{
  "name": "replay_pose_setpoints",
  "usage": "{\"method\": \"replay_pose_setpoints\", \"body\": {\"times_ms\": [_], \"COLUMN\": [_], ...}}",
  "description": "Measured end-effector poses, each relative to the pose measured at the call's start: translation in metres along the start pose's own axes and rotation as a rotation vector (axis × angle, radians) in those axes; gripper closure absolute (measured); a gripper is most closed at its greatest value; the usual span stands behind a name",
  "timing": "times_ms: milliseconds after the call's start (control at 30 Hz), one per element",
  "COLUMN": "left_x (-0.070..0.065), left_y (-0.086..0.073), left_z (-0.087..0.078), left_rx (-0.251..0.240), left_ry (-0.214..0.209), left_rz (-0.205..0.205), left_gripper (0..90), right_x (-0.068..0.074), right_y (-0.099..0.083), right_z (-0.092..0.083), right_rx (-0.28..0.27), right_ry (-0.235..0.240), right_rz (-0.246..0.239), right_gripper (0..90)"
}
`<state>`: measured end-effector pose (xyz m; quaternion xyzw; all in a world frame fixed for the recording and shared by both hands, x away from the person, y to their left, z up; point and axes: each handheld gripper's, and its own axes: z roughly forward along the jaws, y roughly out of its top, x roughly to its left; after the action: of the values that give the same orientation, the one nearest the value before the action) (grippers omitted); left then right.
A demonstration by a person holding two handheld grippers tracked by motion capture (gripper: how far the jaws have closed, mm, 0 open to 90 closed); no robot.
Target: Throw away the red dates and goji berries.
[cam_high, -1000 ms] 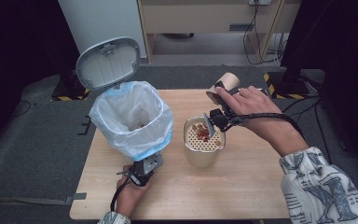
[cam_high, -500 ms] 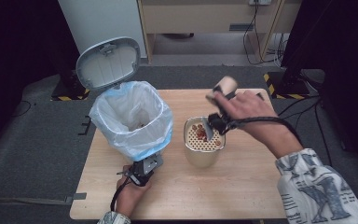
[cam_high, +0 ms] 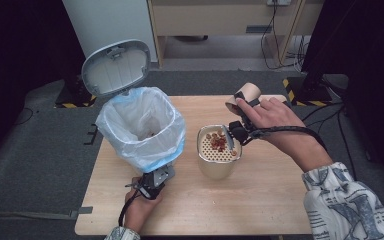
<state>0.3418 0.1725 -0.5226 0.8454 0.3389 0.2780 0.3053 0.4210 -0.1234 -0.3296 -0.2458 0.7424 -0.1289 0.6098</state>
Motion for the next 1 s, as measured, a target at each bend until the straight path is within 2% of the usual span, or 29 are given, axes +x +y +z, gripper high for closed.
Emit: {"method": "replay_pose_setpoints", "body": {"times_ms": [200, 367, 833, 933, 1000], "left_x": [0.000, 0.000, 0.000, 0.000, 0.000], "left_y": [0.000, 0.000, 0.000, 0.000, 0.000], "left_z": [0.000, 0.000, 0.000, 0.000, 0.000], "left_rx": [0.000, 0.000, -0.002, -0.002, -0.002], "left_ry": [0.001, 0.001, 0.001, 0.001, 0.000], "left_rz": [0.002, 0.001, 0.002, 0.001, 0.000], "left_gripper": [89.3, 89.3, 89.3, 89.3, 89.3], "right_x": [-0.003, -0.006, -0.010, -0.010, -0.011], "right_y": [-0.008, -0.009, -0.012, -0.013, -0.014], "right_z": [-0.003, -0.004, -0.008, -0.006, -0.005], "right_rx": [0.008, 0.001, -0.006, -0.022, -0.037], "right_ry": [-0.017, -0.027, -0.032, -0.021, -0.007], "right_rz": [0.045, 0.062, 0.066, 0.114, 0.163], "right_gripper": [43.3, 43.2, 43.1, 43.0, 42.9]}}
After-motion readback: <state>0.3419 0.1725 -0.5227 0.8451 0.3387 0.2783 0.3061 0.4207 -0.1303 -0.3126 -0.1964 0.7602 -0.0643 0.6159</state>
